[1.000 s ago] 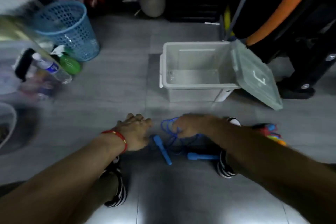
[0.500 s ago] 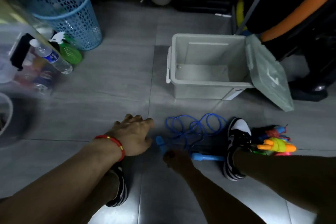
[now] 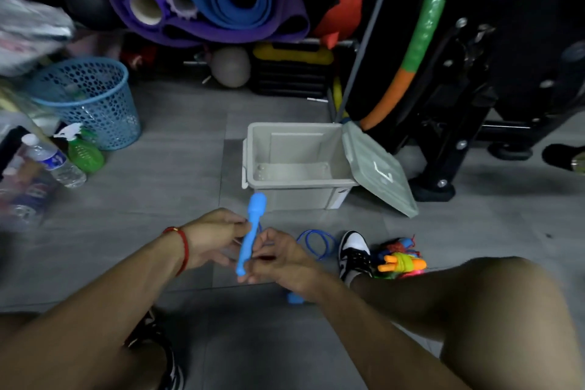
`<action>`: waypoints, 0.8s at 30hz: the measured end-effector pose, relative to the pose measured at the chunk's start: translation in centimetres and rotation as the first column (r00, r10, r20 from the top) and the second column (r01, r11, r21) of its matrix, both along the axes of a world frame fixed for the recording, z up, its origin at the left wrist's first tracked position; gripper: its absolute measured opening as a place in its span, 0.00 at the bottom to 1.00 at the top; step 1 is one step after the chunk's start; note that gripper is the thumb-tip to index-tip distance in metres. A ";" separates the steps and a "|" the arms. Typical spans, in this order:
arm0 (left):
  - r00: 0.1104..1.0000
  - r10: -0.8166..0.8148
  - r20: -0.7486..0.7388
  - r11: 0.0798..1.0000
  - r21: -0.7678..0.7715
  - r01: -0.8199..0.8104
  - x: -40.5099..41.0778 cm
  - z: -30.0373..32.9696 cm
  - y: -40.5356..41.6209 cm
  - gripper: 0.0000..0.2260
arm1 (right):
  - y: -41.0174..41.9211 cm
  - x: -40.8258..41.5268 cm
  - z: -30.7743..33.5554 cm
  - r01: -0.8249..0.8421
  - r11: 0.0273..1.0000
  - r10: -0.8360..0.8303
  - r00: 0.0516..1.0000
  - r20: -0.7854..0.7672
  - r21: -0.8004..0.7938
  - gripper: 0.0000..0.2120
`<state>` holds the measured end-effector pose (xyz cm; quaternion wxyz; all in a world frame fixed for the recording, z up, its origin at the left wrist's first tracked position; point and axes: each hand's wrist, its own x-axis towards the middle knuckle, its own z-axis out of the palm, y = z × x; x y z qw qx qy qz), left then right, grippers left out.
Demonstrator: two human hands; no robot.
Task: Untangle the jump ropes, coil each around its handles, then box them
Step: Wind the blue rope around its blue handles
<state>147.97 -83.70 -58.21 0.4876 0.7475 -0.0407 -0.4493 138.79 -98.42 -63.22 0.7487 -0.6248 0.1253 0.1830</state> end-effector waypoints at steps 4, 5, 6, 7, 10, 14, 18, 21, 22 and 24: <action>0.975 -0.037 0.221 0.998 0.058 0.024 0.1 0.9 0.0 0.04 | -1.9 0.8 1.6 0.093 0.938 -0.039 0.985 0.166 -0.333 0.12; 0.926 -0.133 0.354 0.985 0.151 0.084 0.5 1.3 0.3 0.03 | -2.7 1.1 2.0 0.213 0.865 -0.110 0.964 0.243 -0.455 0.12; 0.855 -0.251 0.453 0.958 0.243 0.152 0.8 1.8 0.6 0.04 | -3.3 1.6 2.5 0.301 0.798 -0.148 0.937 0.315 -0.521 0.13; 0.786 -0.342 0.514 0.930 0.302 0.207 0.9 2.4 1.1 0.05 | -3.8 2.0 3.0 0.307 0.767 -0.121 0.931 0.343 -0.563 0.18; 0.803 -0.289 0.522 0.957 0.153 0.245 0.7 3.7 2.3 0.03 | -3.9 3.4 3.9 -0.006 0.817 0.133 0.975 0.179 -0.577 0.17; 0.856 0.397 0.331 0.903 -0.306 -0.300 2.0 4.8 5.6 0.05 | -3.8 3.7 0.4 -0.217 0.750 0.278 0.961 0.000 -0.625 0.12; 0.603 0.795 0.070 0.592 -0.308 -0.745 5.2 6.0 9.8 0.06 | -5.6 1.4 -3.7 -0.260 0.481 0.374 0.925 -0.073 -0.837 0.15; 0.646 0.670 0.365 0.707 -0.052 -0.705 5.0 4.5 10.8 0.14 | -5.4 1.6 -1.5 -0.051 0.589 0.289 0.945 0.151 -0.807 0.13; 0.668 0.583 0.462 0.763 -0.029 -0.646 4.3 4.1 10.4 0.22 | -4.8 2.2 0.2 -0.026 0.573 0.331 0.922 0.202 -0.819 0.12; 0.742 0.318 0.590 0.916 0.012 -0.401 2.6 4.0 8.9 0.31 | -3.0 4.1 4.0 -0.026 0.487 0.507 0.822 0.259 -0.873 0.12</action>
